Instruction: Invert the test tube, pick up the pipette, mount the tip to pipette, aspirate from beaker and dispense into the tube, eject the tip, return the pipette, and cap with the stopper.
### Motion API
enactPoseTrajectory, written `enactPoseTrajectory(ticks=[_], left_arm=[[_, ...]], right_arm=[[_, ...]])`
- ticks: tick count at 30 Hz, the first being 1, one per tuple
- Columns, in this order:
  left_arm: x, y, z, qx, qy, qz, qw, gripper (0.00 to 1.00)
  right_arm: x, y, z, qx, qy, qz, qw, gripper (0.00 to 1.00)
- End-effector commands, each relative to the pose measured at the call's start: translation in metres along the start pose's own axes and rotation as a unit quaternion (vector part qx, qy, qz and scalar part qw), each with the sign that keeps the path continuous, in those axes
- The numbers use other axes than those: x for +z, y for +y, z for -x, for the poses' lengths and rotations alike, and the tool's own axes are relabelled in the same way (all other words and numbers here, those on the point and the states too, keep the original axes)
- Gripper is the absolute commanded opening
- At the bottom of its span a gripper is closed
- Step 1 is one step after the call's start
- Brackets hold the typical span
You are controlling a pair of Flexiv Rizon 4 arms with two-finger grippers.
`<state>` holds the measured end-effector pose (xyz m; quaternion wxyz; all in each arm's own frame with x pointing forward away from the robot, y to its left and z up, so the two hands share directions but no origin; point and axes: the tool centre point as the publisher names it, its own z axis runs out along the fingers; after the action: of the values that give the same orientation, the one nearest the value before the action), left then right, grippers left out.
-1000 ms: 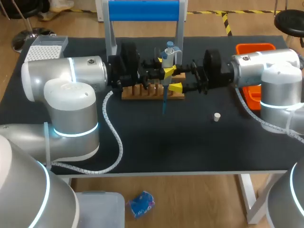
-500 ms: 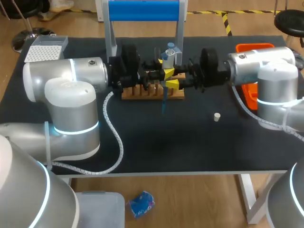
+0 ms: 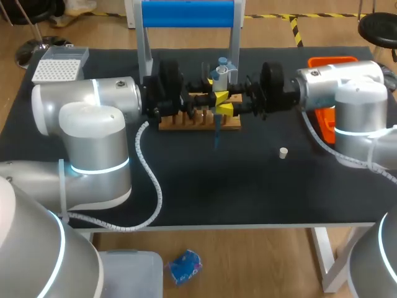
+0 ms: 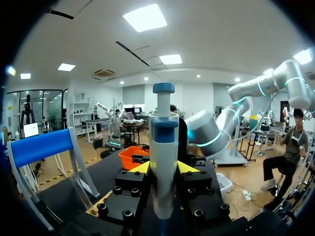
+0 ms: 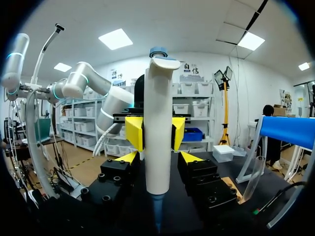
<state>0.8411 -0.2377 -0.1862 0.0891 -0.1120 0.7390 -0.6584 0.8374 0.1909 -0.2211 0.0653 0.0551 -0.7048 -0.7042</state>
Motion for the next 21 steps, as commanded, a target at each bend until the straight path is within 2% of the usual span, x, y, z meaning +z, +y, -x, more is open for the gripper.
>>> enactPoseTrajectory(ticks=[1,15,17,20,21], left_arm=[[0.0023,0.0029,-0.002,-0.001,-0.001,-0.005,1.0,0.0],[0.004,0.0001,-0.0056,-0.001,0.0,-0.005,1.0,0.0],[0.0046,0.0006,-0.0058,-0.001,0.0,-0.006,1.0,0.0],[0.0048,0.0011,-0.0057,-0.002,0.0,-0.006,1.0,0.0],[0.0048,0.0014,-0.0053,-0.003,0.0,-0.006,1.0,0.0]], right_arm=[[0.0003,-0.0021,0.0036,0.002,0.005,0.001,1.0,0.5],[0.0028,-0.0054,0.0061,0.007,0.01,0.005,1.0,0.45],[0.0035,-0.0051,0.0058,0.006,0.011,0.006,1.0,0.43],[0.0037,-0.0048,0.0056,0.004,0.012,0.007,1.0,0.31],[0.0037,-0.0047,0.0055,0.004,0.013,0.008,1.0,0.3]])
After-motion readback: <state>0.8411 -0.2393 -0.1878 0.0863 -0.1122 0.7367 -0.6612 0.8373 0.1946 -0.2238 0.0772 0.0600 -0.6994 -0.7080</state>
